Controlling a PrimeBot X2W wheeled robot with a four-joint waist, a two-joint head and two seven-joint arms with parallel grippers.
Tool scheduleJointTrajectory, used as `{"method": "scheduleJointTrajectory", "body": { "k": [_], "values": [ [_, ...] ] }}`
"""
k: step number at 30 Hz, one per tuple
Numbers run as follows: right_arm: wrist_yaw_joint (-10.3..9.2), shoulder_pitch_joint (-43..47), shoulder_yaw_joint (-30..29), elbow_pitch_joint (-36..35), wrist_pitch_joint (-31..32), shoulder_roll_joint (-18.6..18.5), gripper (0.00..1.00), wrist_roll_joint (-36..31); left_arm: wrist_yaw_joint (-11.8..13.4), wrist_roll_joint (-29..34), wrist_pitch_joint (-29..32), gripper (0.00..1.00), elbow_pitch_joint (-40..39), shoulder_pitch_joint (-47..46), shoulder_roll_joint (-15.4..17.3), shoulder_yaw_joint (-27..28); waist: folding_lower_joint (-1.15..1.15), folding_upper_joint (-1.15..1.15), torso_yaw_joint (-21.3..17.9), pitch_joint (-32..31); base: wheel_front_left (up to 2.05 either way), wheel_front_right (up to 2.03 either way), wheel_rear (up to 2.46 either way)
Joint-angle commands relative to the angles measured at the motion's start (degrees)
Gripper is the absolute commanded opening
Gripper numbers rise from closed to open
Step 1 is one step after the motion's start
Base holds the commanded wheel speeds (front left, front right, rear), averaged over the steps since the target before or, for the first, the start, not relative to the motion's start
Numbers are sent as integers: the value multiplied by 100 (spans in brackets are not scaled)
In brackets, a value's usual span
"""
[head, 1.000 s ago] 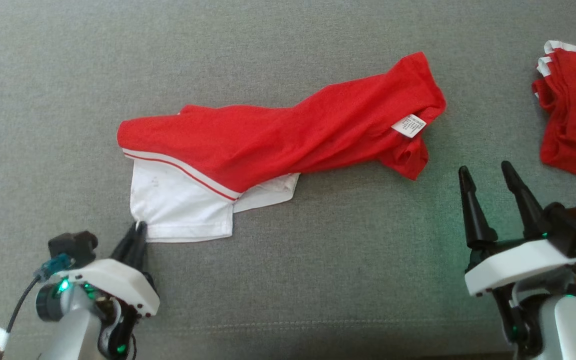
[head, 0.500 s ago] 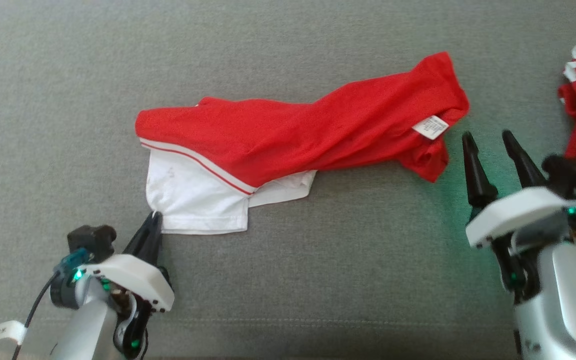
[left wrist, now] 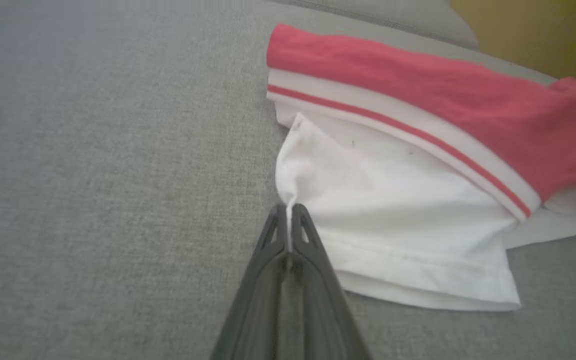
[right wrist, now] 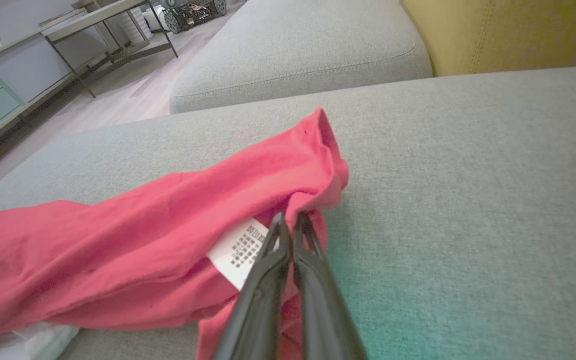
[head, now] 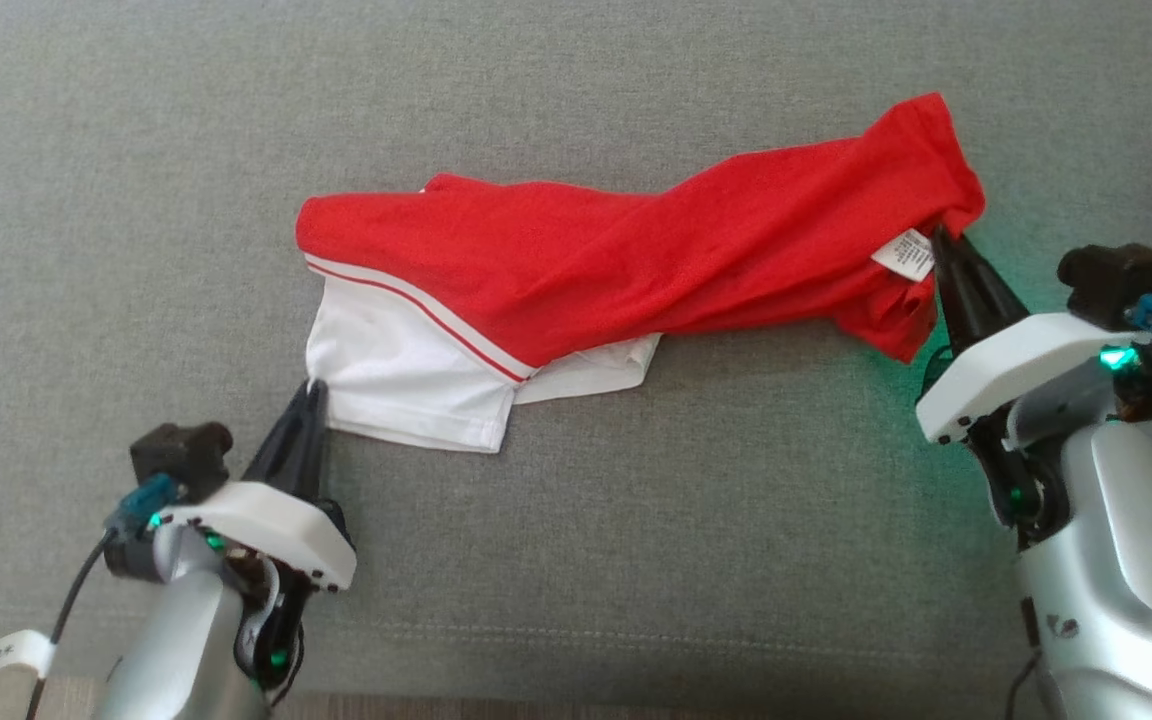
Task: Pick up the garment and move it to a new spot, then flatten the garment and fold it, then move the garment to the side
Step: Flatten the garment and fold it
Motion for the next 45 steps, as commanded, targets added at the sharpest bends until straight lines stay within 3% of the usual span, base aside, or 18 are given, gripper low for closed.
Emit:
{"method": "scheduleJointTrajectory", "body": {
  "k": [1, 6, 17, 27, 35, 40, 45],
  "values": [
    [-4, -201, 151, -213, -74, -53, 0, 36, 27, 84, -115, 0, -238, -223, 118, 221, 0, 0, 3, 1, 0, 0, 0],
    [-4, -173, 178, -691, -253, -173, 0, 25, 102, 135, -233, 0, -881, -266, 215, 533, 0, 0, -23, -88, 0, 0, 0],
    [-4, -165, -61, -2514, -72, -484, 0, -85, 234, 479, -245, 0, -3322, -557, 467, 1241, 0, 0, -142, -621, 0, 0, 0],
    [-4, -6, -554, -4089, 415, -559, 0, -232, 266, 450, 555, 0, -4564, -1577, 791, 1278, 0, 0, -258, -1150, 0, 0, 0],
    [-4, 131, -678, -4087, 523, -486, 0, -106, 253, 289, 1024, 0, -4592, -1860, 805, 1163, 0, 0, -319, -1247, 0, 0, 0],
    [-4, -228, -627, -3697, 464, -477, 0, 48, 113, 155, 1032, 0, -3920, -2392, 761, 1018, 0, 0, -329, -1088, 0, 0, 0],
    [-4, -1193, -428, -2900, 294, -536, 0, 227, -39, 168, 867, 0, -2940, -3344, 752, 817, 0, 0, -379, -713, 0, 0, 0]
  ]
}}
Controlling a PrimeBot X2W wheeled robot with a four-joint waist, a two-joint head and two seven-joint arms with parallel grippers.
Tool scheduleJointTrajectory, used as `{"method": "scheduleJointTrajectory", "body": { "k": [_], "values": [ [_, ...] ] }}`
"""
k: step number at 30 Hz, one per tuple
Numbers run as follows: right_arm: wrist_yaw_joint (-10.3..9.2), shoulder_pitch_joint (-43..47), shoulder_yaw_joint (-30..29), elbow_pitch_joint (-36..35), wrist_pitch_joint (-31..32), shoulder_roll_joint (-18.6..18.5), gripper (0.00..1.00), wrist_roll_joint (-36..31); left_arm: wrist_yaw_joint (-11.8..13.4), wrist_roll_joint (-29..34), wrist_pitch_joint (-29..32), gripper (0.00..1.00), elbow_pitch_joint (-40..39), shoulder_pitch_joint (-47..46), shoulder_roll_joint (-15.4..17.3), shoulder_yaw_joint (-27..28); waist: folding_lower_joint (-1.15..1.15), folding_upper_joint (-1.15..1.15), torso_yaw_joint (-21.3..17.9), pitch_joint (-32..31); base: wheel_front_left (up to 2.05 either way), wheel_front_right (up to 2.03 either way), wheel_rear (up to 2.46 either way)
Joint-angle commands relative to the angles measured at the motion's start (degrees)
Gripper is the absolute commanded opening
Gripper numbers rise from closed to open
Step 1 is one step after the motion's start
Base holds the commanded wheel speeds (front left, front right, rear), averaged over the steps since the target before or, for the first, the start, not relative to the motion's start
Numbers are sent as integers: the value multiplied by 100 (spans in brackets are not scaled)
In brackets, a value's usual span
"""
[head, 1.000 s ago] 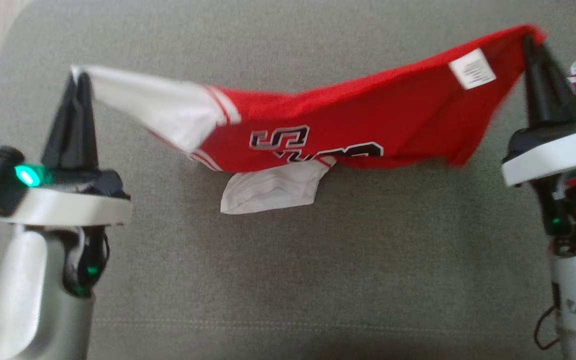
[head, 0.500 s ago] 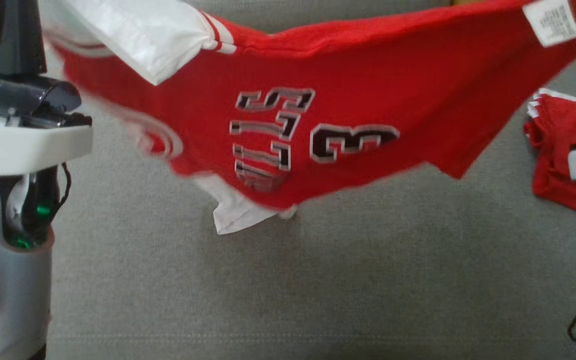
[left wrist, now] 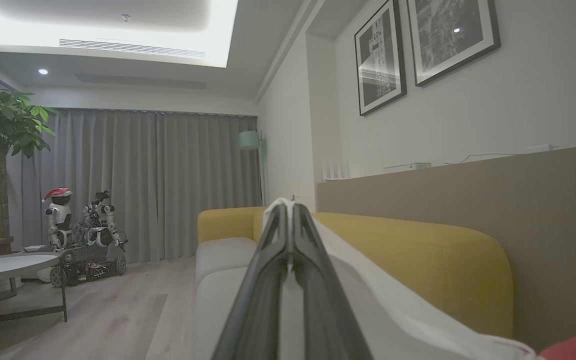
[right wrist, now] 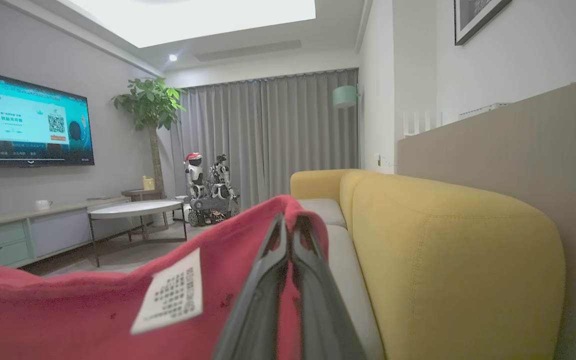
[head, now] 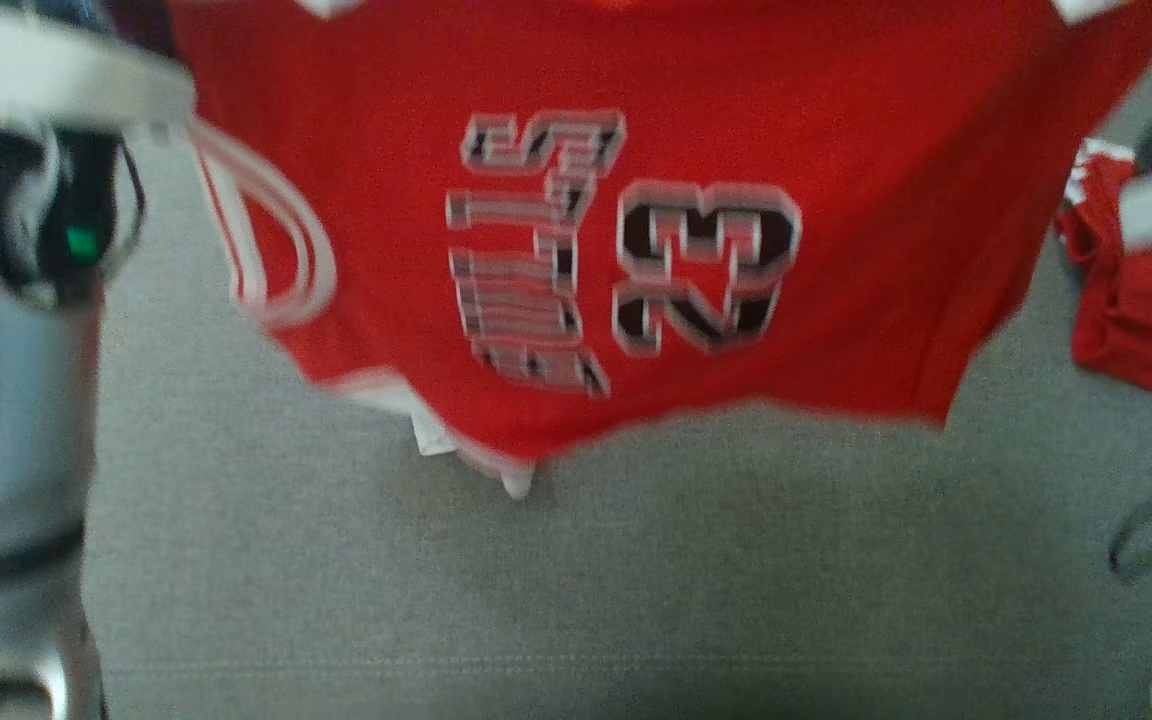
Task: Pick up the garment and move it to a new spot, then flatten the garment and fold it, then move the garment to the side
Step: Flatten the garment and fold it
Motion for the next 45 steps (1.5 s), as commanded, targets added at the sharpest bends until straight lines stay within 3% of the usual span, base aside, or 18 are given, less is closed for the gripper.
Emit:
{"method": "scheduleJointTrajectory", "body": {
  "k": [1, 8, 16, 21, 28, 31, 37, 45],
  "values": [
    [-4, -499, 172, -58, -76, -38, 0, 66, -54, 19, -80, 0, -4, -520, 208, 166, 0, 0, -47, 226, 0, 0, 0],
    [-4, -2442, 630, 1607, -729, 151, 0, 208, -184, 110, -734, 0, 1703, -2214, 271, -105, 0, 0, -162, 800, 0, 0, 0],
    [-4, -4154, 880, 3963, -1980, 452, 0, 240, -217, 219, -1107, 0, 3291, -3595, 116, -224, 0, 0, -258, 934, 0, 0, 0],
    [-4, -4688, 1134, 5433, -2355, 618, 0, 207, -224, 99, -1114, 0, 4275, -3812, -211, -291, 0, 0, -227, 1115, 0, 0, 0],
    [-4, -4773, 1476, 7041, -2495, 754, 0, 405, -228, -326, -1005, 0, 5701, -3521, -709, -626, 0, 0, -167, 1506, 0, 0, 0],
    [-4, -4719, 1642, 7385, -2509, 772, 0, 564, -228, -569, -950, 0, 6016, -3301, -784, -761, 0, 0, -186, 1688, 0, 0, 0],
    [-4, -4298, 2161, 7424, -2547, 776, 0, 1075, -229, -1061, -898, 0, 6279, -2788, -845, -886, 0, 0, -208, 1748, 0, 0, 0],
    [-4, -3069, 2763, 6792, -2748, 676, 0, 1754, -229, -1428, -1105, 0, 5604, -1509, -622, -1324, 0, 0, -149, 1418, 0, 0, 0]
  ]
}}
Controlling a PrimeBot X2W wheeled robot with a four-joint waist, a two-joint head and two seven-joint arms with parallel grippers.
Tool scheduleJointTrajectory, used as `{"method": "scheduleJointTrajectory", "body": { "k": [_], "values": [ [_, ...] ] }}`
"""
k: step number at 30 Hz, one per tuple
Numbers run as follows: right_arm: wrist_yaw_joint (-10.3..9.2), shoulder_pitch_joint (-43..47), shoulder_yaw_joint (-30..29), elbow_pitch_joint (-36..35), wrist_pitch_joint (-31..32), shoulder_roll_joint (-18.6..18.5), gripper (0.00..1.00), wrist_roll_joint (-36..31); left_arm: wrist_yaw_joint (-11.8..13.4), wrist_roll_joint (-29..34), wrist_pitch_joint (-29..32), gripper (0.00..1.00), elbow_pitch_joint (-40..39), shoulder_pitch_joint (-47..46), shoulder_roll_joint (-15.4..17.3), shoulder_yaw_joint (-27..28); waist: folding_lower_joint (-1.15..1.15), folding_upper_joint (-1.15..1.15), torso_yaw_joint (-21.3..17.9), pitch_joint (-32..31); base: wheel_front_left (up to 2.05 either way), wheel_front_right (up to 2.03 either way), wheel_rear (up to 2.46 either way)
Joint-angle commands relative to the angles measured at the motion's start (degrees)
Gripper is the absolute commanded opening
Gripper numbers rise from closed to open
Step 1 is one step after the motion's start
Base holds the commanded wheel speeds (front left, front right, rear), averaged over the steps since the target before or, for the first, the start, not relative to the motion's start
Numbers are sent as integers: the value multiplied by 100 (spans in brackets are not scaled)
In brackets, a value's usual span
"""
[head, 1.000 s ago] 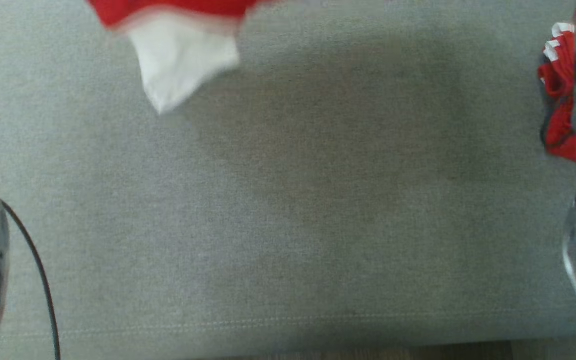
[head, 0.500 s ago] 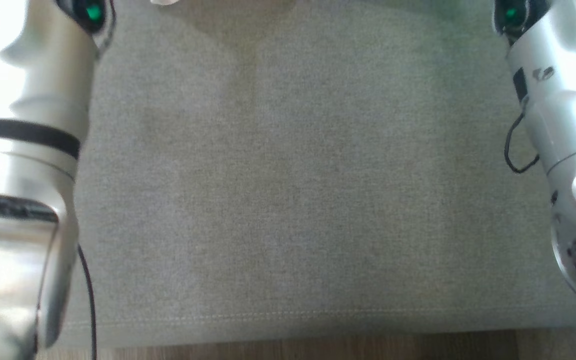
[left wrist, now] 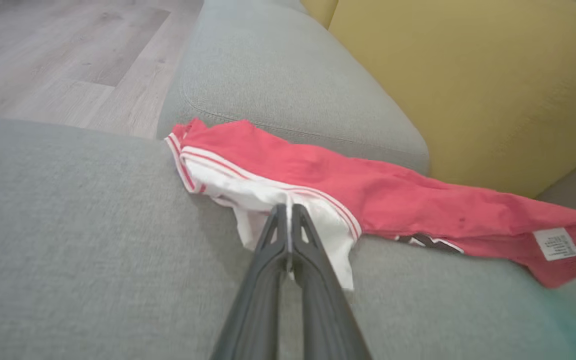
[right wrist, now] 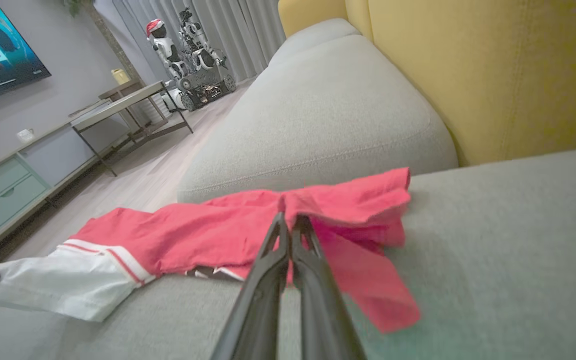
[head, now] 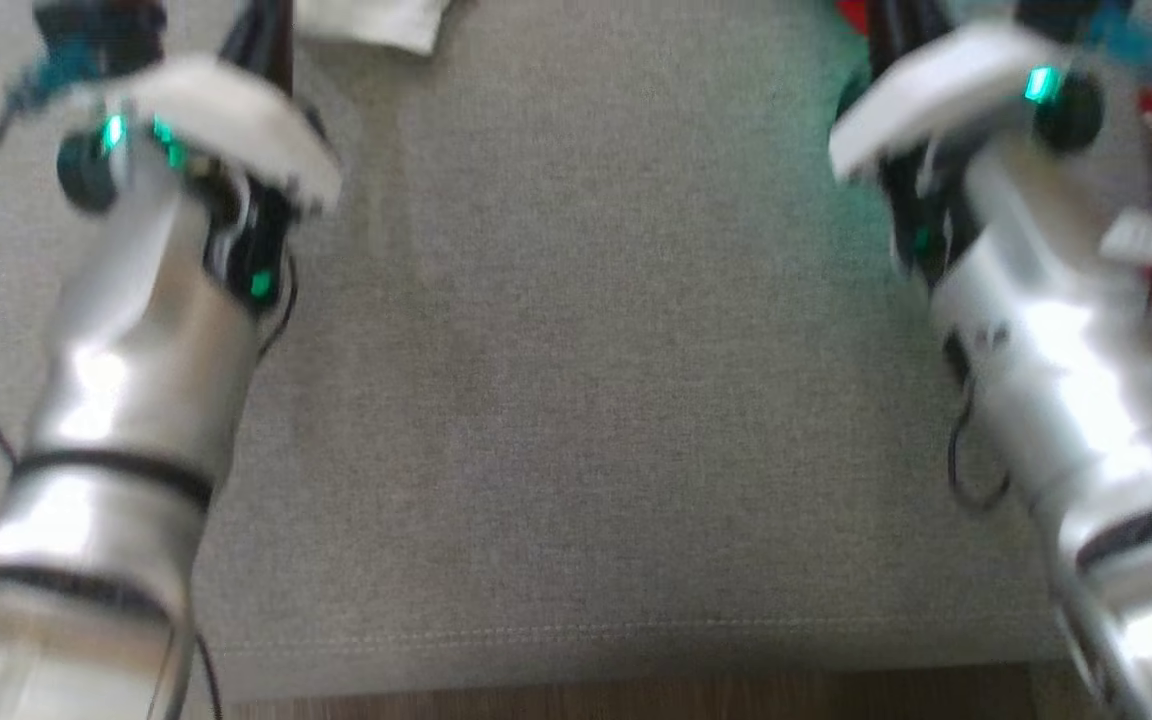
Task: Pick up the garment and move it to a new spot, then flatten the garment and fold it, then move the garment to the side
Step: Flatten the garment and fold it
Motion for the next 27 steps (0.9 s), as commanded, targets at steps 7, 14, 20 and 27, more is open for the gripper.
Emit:
{"method": "scheduleJointTrajectory", "body": {
  "k": [7, 14, 20, 27],
  "values": [
    [-4, 1850, 34, -1040, -98, -296, 0, 364, 18, 432, -68, 0, -2442, 2270, 717, 811, 0, 0, 167, -827, 0, 0, 0],
    [-4, 3528, -106, -1750, -38, -547, 0, 550, 327, 844, -69, 0, -4406, 4534, 824, 1160, 0, 0, 283, -1507, 0, 0, 0],
    [-4, 5017, -710, -2830, 391, -796, 0, 423, 894, 833, 617, 0, -6150, 6166, 963, 1071, 0, 0, 367, -1947, 0, 0, 0],
    [-4, 6586, -1700, -4466, 1337, -517, 0, -140, 1459, 769, 1403, 0, -7517, 7325, 1080, 1047, 0, 0, 371, -2288, 0, 0, 0]
  ]
}}
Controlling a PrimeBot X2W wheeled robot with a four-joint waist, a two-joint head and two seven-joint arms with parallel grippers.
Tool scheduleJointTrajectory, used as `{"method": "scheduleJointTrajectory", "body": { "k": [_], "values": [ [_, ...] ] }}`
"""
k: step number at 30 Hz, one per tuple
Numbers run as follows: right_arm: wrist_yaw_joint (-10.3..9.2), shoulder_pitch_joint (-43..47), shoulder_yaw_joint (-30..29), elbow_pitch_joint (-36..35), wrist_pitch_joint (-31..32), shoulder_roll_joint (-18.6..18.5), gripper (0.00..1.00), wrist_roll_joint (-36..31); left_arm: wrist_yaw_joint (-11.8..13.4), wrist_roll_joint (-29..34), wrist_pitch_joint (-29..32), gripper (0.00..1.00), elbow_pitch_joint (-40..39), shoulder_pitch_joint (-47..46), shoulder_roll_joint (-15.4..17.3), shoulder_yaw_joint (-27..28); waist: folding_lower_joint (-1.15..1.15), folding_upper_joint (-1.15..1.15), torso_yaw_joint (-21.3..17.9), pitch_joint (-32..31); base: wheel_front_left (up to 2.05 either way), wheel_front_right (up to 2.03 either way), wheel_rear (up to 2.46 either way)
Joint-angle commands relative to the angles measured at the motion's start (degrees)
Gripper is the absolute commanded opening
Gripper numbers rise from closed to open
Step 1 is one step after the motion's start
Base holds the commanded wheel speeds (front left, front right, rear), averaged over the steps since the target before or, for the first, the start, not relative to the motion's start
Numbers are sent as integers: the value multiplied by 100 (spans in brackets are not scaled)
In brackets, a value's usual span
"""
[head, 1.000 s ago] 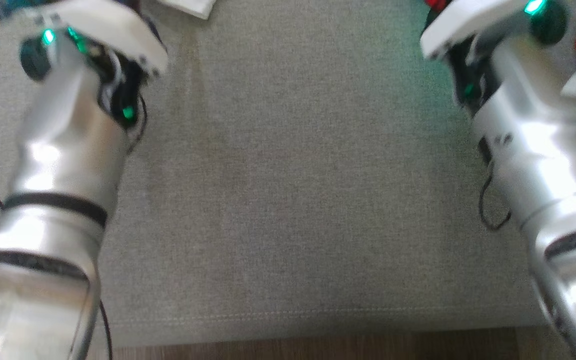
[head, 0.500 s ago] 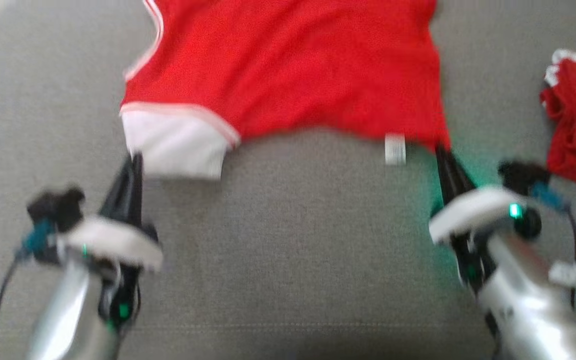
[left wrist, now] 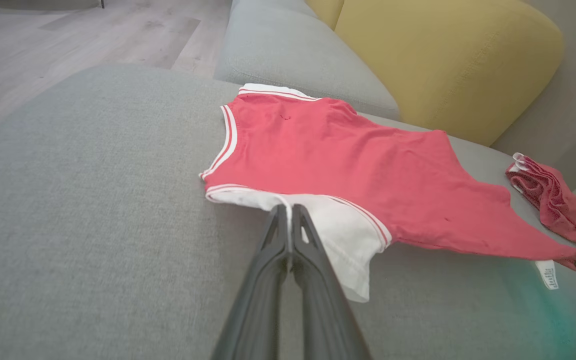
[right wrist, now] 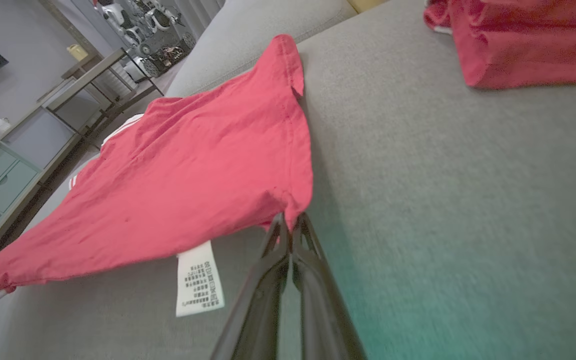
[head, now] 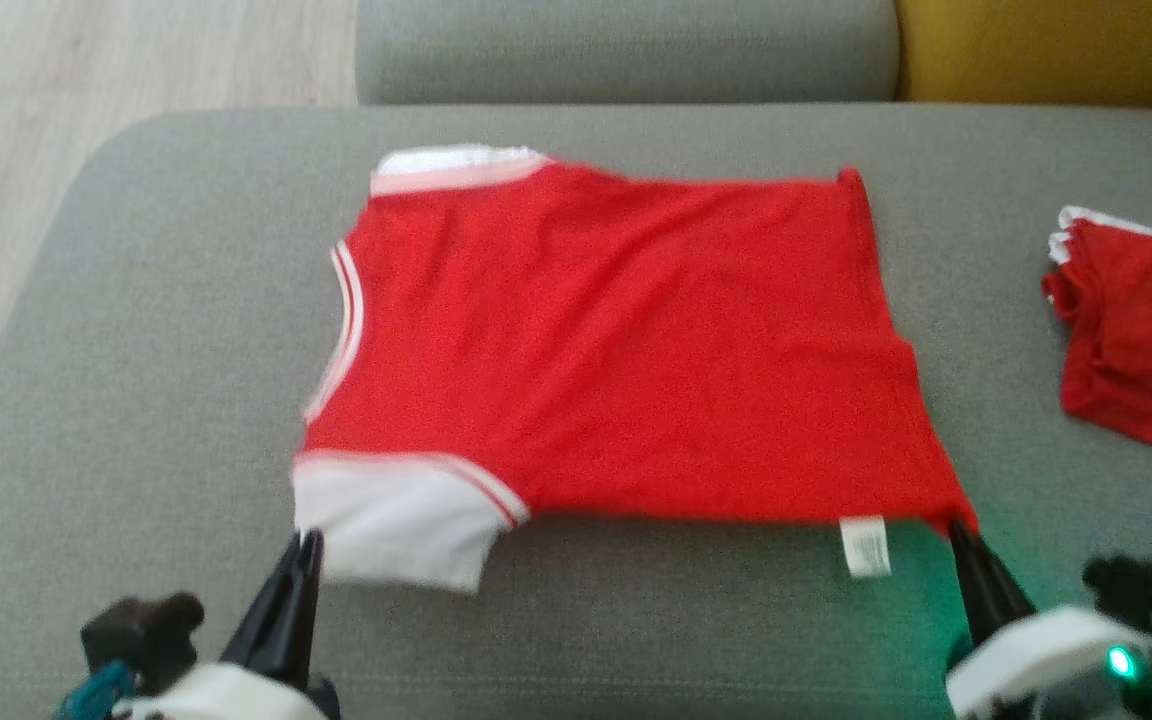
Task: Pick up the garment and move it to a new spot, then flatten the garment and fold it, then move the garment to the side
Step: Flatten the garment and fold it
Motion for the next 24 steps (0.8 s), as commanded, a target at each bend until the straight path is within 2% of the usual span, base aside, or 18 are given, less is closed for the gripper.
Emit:
{"method": "scheduleJointTrajectory", "body": {
  "k": [1, 5, 13, 19, 24],
  "values": [
    [-4, 203, -108, -519, 189, 93, 0, -185, 99, -44, 109, 0, -390, -52, 116, 225, 1, -1, -2, -116, 0, 0, 0],
    [-4, 947, -621, -1503, 835, 424, 0, -595, 309, -58, 418, 0, -829, 350, 177, 208, 1, -1, -14, -250, 0, 0, 0],
    [-4, 1399, -1028, -2423, 1560, 651, 0, -903, 443, -81, 732, 0, -1128, 512, 323, 260, 1, -1, -20, -310, 0, 0, 0],
    [-4, 1307, -1096, -2506, 1915, 673, 0, -792, 358, -274, 954, 0, -1056, 276, 421, 341, 1, -1, -18, -239, 0, 0, 0],
    [-4, 898, -1113, -2448, 2219, 675, 0, -745, 109, -602, 1212, 0, -833, -332, 476, 387, 1, -1, -56, 39, 0, 0, 0]
  ]
}}
